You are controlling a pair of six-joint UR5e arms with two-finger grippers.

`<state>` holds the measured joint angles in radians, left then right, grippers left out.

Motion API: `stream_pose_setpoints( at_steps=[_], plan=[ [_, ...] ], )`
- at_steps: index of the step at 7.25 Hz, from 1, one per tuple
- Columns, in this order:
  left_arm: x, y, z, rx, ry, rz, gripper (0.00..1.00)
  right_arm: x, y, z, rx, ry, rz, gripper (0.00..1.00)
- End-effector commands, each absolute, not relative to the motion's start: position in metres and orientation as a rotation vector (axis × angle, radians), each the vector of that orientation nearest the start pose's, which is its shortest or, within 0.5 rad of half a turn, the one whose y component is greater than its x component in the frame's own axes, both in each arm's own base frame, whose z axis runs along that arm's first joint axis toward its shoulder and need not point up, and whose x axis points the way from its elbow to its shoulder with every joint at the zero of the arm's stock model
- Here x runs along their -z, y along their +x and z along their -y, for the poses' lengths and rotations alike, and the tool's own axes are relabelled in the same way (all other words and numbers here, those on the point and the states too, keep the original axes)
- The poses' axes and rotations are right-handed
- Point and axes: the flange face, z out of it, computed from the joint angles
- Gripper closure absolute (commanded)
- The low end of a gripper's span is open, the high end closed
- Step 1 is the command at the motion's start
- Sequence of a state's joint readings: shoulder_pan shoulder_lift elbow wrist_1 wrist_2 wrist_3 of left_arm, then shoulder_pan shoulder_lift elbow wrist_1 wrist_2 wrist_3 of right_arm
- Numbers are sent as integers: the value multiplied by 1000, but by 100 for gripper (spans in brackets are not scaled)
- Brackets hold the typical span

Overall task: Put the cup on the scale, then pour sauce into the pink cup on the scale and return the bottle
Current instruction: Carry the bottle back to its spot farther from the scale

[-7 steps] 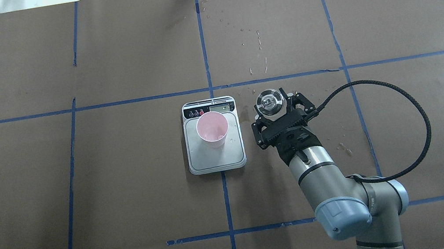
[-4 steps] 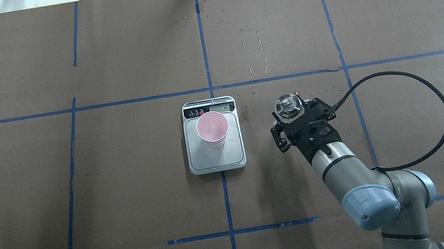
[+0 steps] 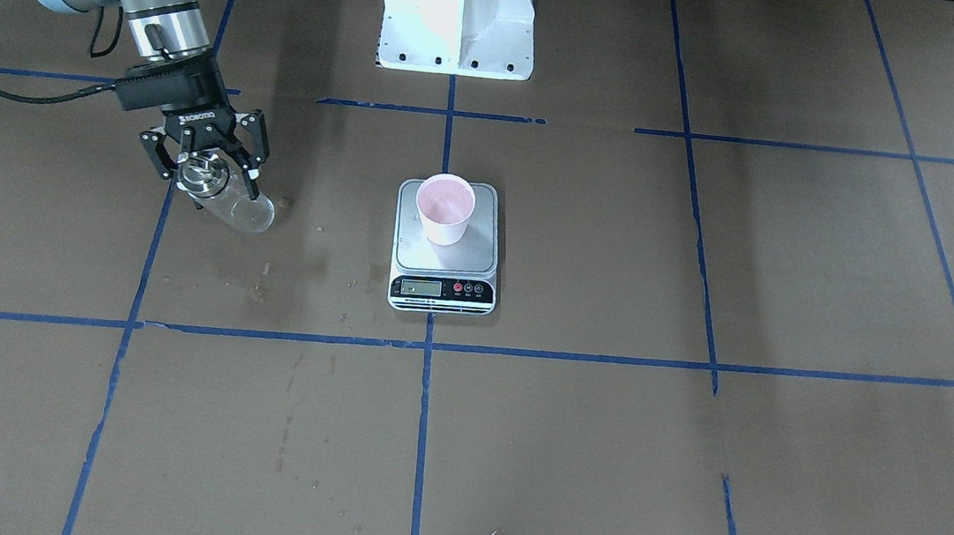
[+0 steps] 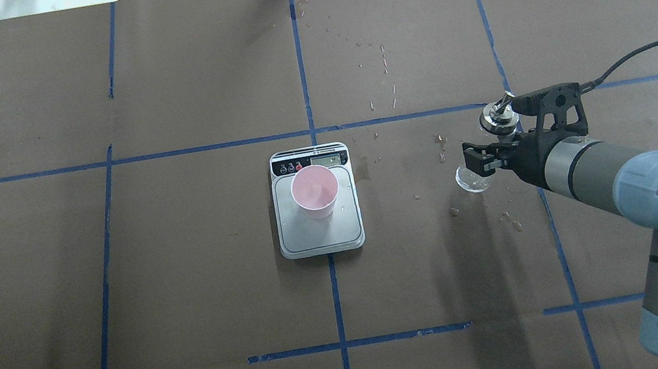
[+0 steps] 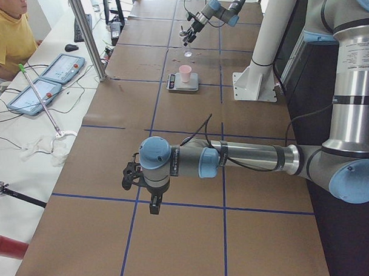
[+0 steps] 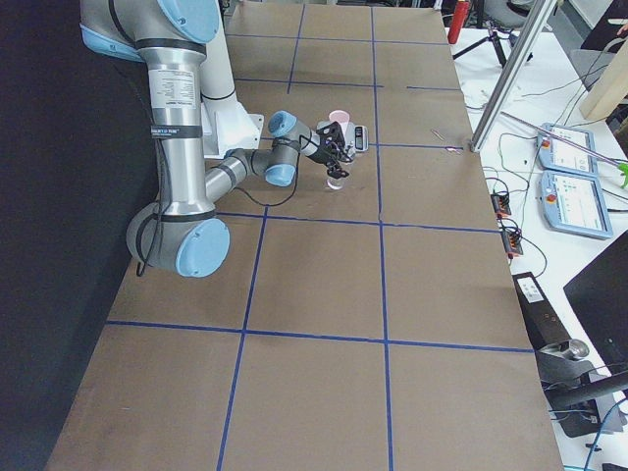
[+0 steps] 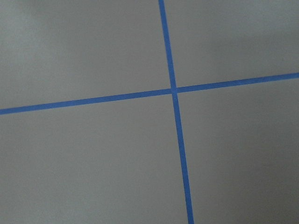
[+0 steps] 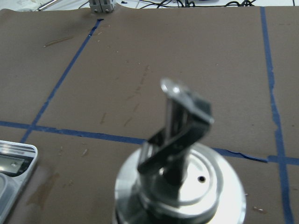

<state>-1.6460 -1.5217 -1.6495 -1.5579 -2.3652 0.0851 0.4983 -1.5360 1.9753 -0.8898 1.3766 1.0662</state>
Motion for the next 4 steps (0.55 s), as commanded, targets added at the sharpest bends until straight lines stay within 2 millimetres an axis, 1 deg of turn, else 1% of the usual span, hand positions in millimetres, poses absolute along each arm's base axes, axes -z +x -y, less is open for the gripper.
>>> stream_pose_setpoints(
  at_steps=[1,2,3,4],
  plan=[
    [-647,-98,465,-19,107,-787,0,-385,-349,380,-25,651,779,100],
    [-646,-97,465,-24,109,-788,0,-406,-348,380,-27,638,740,100],
    [-645,-96,467,-27,116,-788,0,-405,-346,381,-69,688,717,100],
    [-642,-96,468,-35,139,-786,0,-407,-349,382,-107,760,709,100]
  ],
)
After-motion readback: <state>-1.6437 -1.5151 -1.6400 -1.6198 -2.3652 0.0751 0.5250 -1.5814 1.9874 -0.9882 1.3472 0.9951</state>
